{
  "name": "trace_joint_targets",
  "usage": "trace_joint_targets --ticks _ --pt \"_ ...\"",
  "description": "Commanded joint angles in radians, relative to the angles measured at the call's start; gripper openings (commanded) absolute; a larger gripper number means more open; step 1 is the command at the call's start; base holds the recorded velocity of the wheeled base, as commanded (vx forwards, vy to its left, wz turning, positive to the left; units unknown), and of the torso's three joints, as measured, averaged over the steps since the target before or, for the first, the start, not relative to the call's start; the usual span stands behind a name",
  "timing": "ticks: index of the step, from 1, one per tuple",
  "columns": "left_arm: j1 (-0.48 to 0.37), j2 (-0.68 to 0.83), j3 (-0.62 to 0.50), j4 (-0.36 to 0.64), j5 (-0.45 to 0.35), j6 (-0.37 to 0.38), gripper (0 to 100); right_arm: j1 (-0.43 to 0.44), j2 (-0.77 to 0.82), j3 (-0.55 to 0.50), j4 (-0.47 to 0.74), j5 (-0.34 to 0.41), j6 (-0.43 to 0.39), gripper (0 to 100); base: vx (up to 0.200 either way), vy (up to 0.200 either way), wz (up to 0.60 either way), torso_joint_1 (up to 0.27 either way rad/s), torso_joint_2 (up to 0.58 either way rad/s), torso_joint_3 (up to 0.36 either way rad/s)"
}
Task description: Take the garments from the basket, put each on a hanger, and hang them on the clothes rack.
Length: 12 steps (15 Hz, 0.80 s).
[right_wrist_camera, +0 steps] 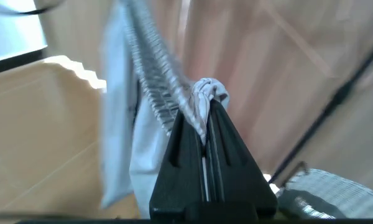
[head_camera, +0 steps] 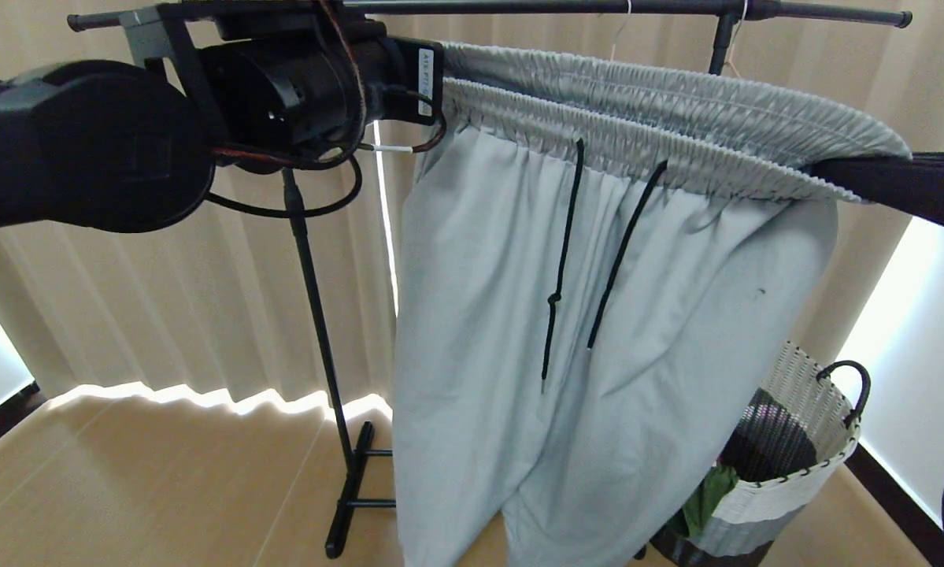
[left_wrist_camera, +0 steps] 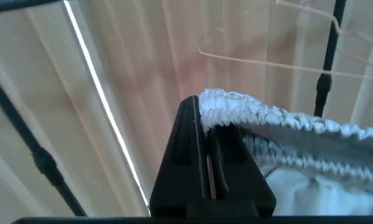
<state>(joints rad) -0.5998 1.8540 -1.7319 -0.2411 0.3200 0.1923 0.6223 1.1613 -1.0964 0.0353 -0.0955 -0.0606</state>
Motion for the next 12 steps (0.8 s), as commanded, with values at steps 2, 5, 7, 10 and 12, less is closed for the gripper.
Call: trace_joint_targets --ticks 2,5,7,10,12 --pt "0.002 0.028 0.002 -0.001 0.011 -0.001 0 0.025 -0.025 0.016 -0.008 -0.001 -0.001 0 0.000 0.000 0.00 0.000 0.00 0.000" --pt "0.002 0.027 0.012 -0.001 0.034 -0.002 0 0.020 -0.014 0.010 -0.008 -0.003 -0.001 0 0.000 0.000 0.00 0.000 0.00 0.000" --pt "0.002 -0.015 0.074 -0.001 0.033 -0.001 0 -0.016 0.005 0.000 -0.011 -0.003 -0.001 0 0.000 0.000 0.00 0.000 0.00 0.000" --pt "0.002 -0.053 0.120 0.000 0.028 -0.001 0 -0.041 0.023 0.001 -0.017 -0.004 -0.001 0 0.000 0.000 0.00 0.000 0.00 0.000" --pt "0.002 -0.085 0.149 0.003 0.024 -0.001 0 -0.053 0.046 -0.025 -0.018 -0.010 -0.001 0 0.000 0.000 0.00 0.000 0.00 0.000"
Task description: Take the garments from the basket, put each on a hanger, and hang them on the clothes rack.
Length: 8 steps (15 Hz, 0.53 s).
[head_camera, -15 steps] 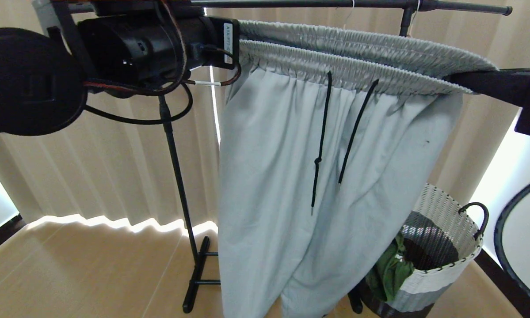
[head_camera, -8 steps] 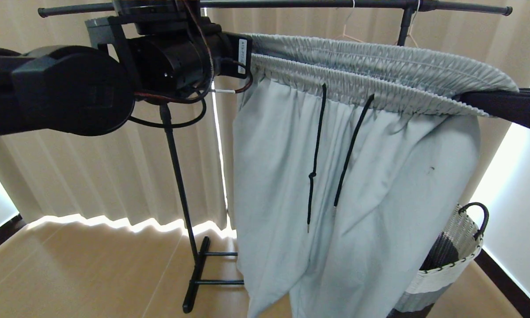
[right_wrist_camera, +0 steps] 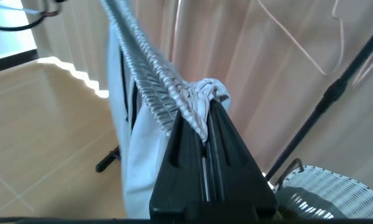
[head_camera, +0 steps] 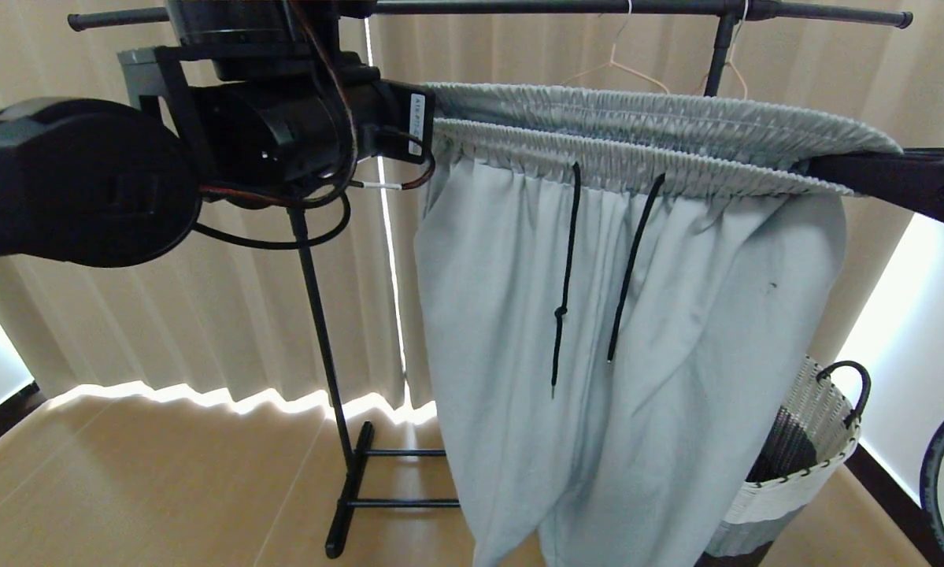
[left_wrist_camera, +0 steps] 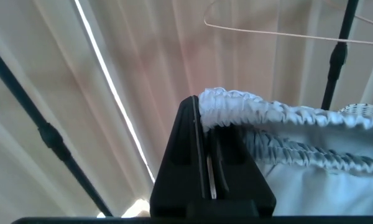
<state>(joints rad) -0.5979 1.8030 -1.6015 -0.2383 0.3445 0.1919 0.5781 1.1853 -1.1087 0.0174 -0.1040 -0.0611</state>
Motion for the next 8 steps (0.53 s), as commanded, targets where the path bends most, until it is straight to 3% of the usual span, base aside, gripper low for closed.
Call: trace_joint_targets --ticks 1,5,8 --pt "0.000 -0.053 0.032 0.010 -0.001 0.000 0 -0.026 0.039 -0.023 -0.002 -0.003 0.000 0 0.000 0.000 0.00 0.000 0.00 0.000" --pt "-0.007 -0.178 0.092 0.122 -0.021 -0.008 0 -0.098 0.117 -0.065 -0.030 0.000 0.003 0 0.000 0.000 0.00 0.000 0.00 0.000" --pt "-0.020 -0.280 0.178 0.189 -0.082 -0.009 0 -0.101 0.195 -0.066 -0.165 -0.003 0.003 0 0.000 0.000 0.00 0.000 0.00 0.000"
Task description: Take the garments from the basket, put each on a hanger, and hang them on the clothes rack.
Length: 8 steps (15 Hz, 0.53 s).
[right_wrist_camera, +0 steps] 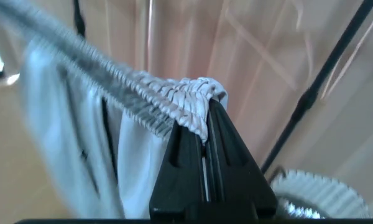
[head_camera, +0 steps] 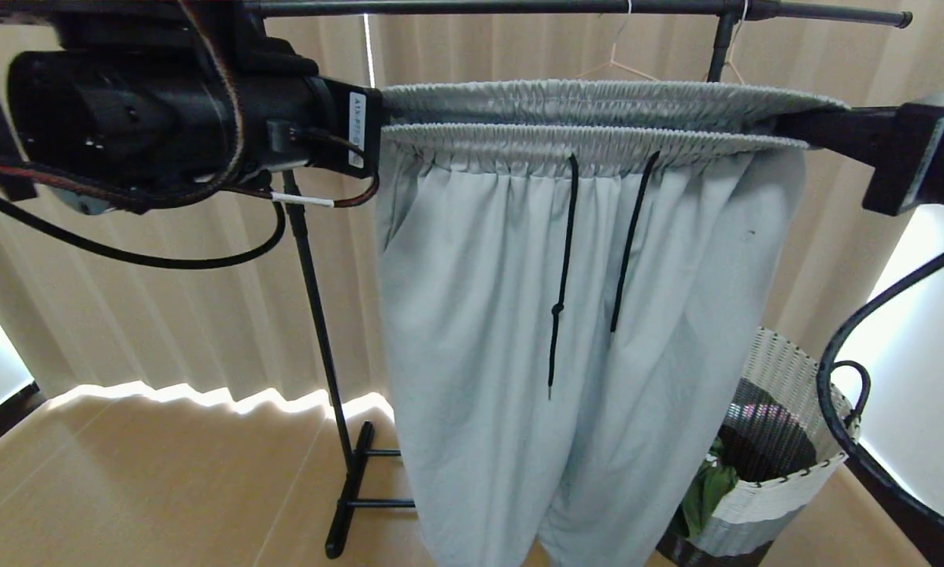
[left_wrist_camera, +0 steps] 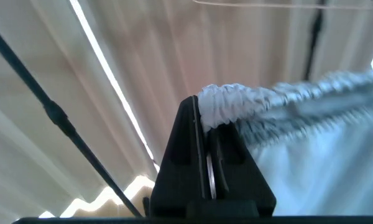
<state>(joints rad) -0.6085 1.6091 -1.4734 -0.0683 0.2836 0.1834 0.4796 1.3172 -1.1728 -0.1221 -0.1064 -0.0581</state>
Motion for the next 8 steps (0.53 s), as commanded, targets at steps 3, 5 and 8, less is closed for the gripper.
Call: trace_joint_targets --ticks 3,5,8 --pt "-0.011 -0.127 0.124 0.015 -0.040 -0.001 0 -0.003 0.079 -0.004 -0.048 -0.001 0.000 0 0.000 0.000 0.00 0.000 0.00 0.000" --pt "-0.011 -0.126 0.145 -0.024 -0.040 -0.001 0 -0.003 0.056 0.005 -0.047 0.001 0.000 0 0.000 0.000 0.00 0.000 0.00 0.000" --pt "-0.039 -0.124 0.193 -0.033 -0.034 -0.002 0 -0.003 0.046 0.041 -0.048 -0.001 0.000 0 0.000 0.000 0.00 0.000 0.00 0.000"
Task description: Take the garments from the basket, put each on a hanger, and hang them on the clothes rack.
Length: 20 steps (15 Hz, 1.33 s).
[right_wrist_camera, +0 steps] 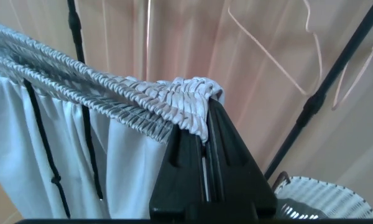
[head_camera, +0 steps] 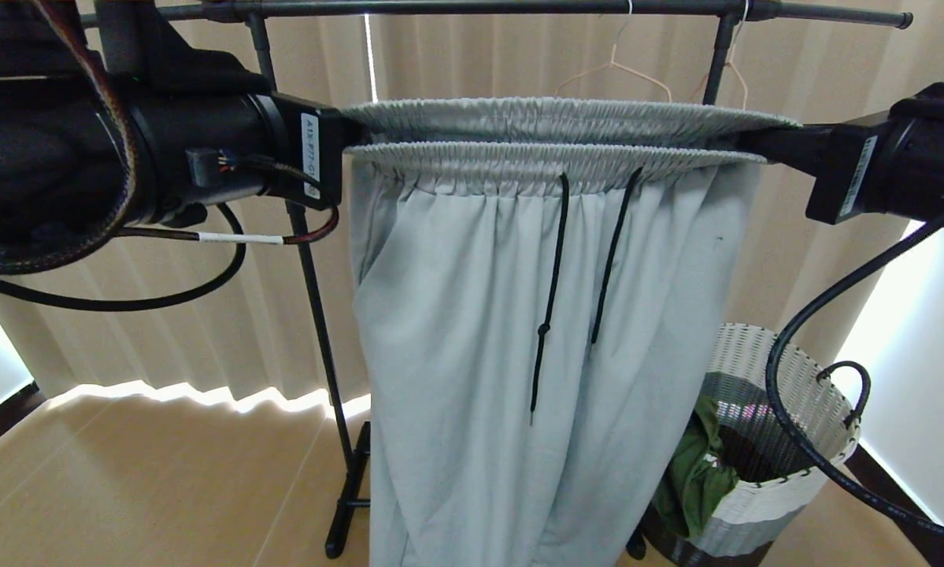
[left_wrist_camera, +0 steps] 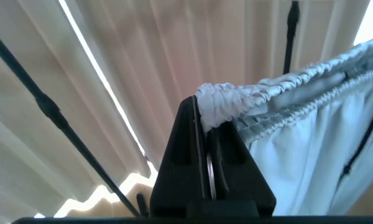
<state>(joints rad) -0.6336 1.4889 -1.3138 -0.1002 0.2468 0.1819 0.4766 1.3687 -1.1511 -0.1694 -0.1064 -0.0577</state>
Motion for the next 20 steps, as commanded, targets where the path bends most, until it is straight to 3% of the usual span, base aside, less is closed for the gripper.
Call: trace_joint_targets --ticks 1,7,16,17,20 --pt "-0.017 -0.004 0.051 -0.003 0.003 -0.001 0 0.000 -0.005 0.028 -0.002 -0.001 0.001 0 0.000 0.000 0.00 0.000 0.00 0.000" --pt "-0.021 -0.004 0.117 -0.042 0.009 -0.013 0 0.000 -0.014 0.080 -0.006 -0.001 -0.001 0 0.000 0.000 0.00 0.000 0.00 0.000" --pt "-0.020 -0.006 0.120 -0.044 0.009 -0.012 0 0.000 -0.016 0.079 -0.004 0.001 -0.001 0 0.000 0.000 0.00 0.000 0.00 0.000" --pt "-0.018 -0.007 0.122 -0.042 0.008 -0.012 0 0.000 -0.016 0.082 -0.004 -0.001 0.001 100 0.000 0.000 0.00 0.000 0.00 0.000" --pt "-0.006 -0.004 0.120 -0.042 0.016 -0.010 0 0.000 -0.020 0.086 -0.006 0.002 0.002 100 0.000 0.000 0.00 0.000 0.00 0.000"
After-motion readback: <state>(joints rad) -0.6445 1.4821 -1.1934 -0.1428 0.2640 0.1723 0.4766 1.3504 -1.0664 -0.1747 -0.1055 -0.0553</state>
